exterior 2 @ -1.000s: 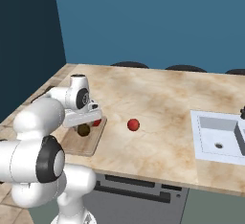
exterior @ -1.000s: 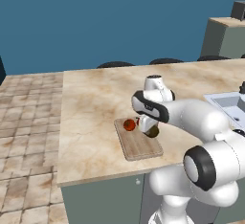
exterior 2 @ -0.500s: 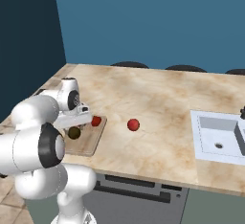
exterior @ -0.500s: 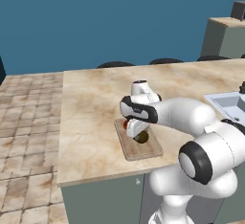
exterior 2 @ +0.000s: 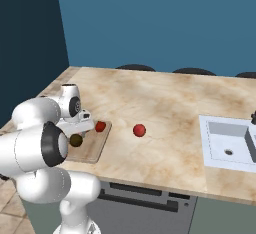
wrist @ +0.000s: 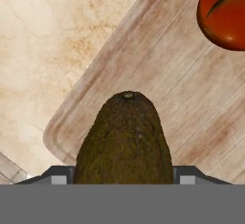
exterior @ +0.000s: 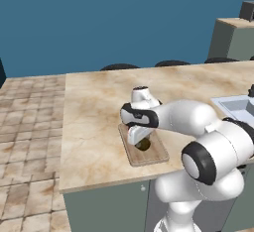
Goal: Place the avocado, onion, tomato, and bell pepper on the cutting board.
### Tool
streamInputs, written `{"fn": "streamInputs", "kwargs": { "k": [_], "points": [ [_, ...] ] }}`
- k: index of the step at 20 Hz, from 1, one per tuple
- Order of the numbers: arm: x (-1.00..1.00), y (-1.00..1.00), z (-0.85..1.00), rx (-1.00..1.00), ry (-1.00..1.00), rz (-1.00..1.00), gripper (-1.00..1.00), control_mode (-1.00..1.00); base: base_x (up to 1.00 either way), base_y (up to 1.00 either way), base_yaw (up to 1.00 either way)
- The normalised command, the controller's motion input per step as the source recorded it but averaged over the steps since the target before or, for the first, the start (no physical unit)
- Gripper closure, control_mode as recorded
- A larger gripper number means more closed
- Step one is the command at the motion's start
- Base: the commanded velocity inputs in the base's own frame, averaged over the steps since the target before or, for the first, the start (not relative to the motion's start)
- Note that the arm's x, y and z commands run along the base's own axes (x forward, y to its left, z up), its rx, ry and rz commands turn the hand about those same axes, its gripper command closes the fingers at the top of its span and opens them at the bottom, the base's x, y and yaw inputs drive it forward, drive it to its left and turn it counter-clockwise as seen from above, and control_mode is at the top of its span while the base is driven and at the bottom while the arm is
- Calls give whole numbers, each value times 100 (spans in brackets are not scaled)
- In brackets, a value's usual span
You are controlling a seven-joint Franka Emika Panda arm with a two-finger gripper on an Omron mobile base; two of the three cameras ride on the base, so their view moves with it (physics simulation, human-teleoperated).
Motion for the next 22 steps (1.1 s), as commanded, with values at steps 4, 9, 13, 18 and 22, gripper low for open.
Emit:
{"fn": "streamInputs", "kwargs": {
  "k": [4, 9, 13, 18, 22],
  "points": [
    [0, 7, -8, 0, -3, 0, 100, -100, 0, 0, 0],
    [1, 8, -4, 0, -2, 0, 100, -100, 0, 0, 0],
    [0, 1, -1, 0, -4, 0, 100, -100, 0, 0, 0],
    [0, 1, -3, 0, -3, 0, 100, -100, 0, 0, 0],
    [0, 1, 0, 0, -6, 0, -100, -100, 0, 0, 0]
  ]
}}
